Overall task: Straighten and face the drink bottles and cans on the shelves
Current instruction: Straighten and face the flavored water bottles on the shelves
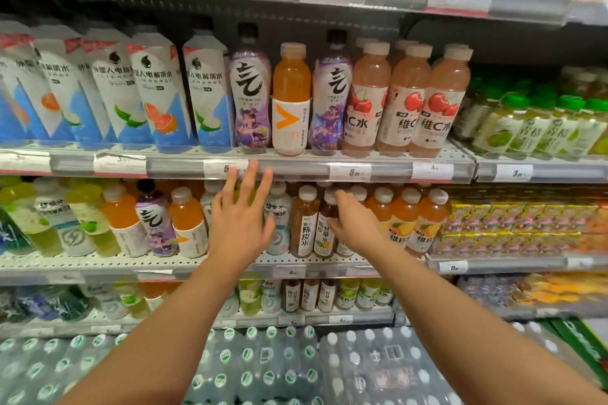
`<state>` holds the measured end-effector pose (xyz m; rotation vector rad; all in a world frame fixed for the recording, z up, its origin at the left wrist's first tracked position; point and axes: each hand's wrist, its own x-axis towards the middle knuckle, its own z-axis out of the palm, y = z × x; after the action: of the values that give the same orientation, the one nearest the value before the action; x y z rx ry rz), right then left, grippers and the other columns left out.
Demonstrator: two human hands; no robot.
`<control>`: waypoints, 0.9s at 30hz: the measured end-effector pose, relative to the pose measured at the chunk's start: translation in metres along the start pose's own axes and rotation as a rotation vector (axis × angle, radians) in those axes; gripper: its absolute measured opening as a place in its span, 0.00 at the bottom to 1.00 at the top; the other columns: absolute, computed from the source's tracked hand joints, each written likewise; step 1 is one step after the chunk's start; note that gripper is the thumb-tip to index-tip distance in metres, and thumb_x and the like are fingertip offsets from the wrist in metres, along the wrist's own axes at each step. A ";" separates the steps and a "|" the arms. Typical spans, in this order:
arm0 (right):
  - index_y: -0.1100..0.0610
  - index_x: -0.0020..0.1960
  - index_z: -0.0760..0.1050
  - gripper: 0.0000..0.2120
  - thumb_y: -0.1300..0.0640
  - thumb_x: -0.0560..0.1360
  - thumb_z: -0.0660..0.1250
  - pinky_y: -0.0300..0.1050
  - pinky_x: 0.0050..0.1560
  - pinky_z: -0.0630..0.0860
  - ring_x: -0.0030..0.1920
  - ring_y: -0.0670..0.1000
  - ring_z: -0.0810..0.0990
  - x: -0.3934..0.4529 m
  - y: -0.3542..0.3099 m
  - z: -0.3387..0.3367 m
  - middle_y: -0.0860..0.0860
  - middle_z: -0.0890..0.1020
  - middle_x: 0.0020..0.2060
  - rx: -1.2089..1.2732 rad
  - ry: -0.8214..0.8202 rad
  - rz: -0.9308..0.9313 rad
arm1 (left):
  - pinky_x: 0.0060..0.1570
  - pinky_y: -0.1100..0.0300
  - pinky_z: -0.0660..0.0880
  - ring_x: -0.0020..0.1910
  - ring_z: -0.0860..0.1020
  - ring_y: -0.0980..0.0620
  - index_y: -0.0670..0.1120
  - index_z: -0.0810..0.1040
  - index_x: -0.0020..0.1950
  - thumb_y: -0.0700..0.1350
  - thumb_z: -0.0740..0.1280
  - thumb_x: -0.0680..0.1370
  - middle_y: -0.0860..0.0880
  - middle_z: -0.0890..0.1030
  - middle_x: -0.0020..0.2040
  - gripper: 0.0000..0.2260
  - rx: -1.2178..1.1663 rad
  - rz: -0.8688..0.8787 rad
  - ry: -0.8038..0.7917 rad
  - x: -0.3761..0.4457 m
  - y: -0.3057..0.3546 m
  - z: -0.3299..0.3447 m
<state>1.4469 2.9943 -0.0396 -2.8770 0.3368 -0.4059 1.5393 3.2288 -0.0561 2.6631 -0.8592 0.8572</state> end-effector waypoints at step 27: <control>0.53 0.64 0.71 0.17 0.50 0.79 0.69 0.52 0.46 0.80 0.43 0.52 0.83 -0.174 0.099 0.076 0.47 0.79 0.51 0.489 0.150 0.202 | 0.69 0.50 0.71 0.75 0.68 0.46 0.47 0.66 0.80 0.44 0.65 0.81 0.49 0.62 0.81 0.26 -0.525 -0.221 -0.598 -0.171 0.102 0.149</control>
<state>1.2878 2.9580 -0.1779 -2.3194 0.4742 -0.5765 1.4356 3.1718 -0.2748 2.4647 -0.7411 -0.2205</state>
